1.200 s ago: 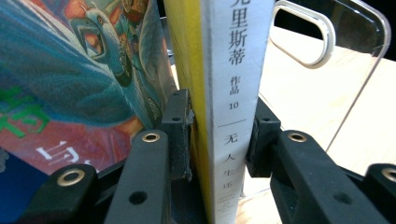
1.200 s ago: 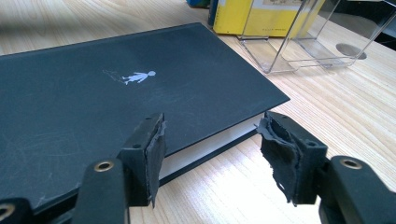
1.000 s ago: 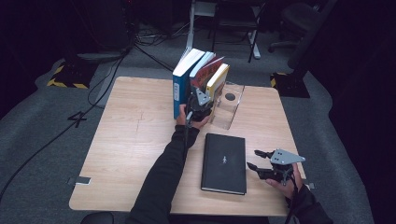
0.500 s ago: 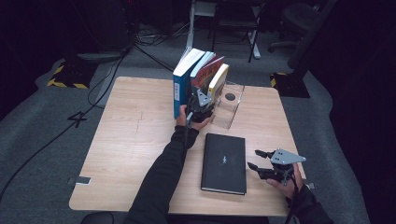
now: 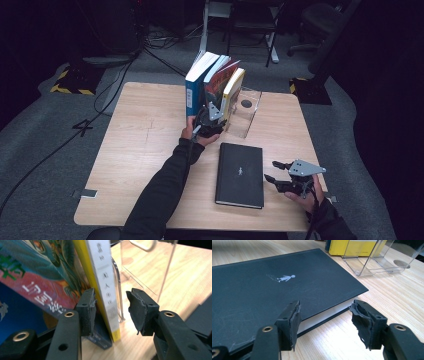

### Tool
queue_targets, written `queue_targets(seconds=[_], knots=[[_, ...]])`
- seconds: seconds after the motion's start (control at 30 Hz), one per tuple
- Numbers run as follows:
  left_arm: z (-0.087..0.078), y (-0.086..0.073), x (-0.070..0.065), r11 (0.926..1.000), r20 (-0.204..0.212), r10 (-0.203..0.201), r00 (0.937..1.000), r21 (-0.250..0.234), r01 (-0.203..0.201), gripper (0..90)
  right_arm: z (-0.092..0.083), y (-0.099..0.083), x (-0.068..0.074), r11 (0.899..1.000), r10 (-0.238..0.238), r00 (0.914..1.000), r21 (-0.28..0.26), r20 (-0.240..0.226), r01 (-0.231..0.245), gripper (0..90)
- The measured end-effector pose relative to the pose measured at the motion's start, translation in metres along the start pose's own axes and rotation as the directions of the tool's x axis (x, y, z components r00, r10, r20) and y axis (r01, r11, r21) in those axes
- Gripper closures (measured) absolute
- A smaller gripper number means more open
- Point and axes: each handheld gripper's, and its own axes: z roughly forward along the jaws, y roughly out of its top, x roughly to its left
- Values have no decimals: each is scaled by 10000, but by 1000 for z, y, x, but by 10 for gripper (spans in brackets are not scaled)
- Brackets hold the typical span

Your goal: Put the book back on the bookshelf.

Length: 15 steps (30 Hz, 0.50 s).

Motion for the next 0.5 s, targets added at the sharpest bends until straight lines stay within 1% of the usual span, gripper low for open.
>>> queue_targets(seconds=[0.13,0.27,0.5], knots=[[-8,-3,-1,9998,100,166,9998,58,-166,548,1,0,1,10000,-13,10000,25,1,13,407],[-16,-8,-2,9993,292,338,9990,172,-343,538,1,0,1,10000,-45,10000,83,-44,46,406],[-31,-20,-6,9966,620,700,9956,380,-725,511,2,0,2,10000,-21,10000,44,-50,21,401]])
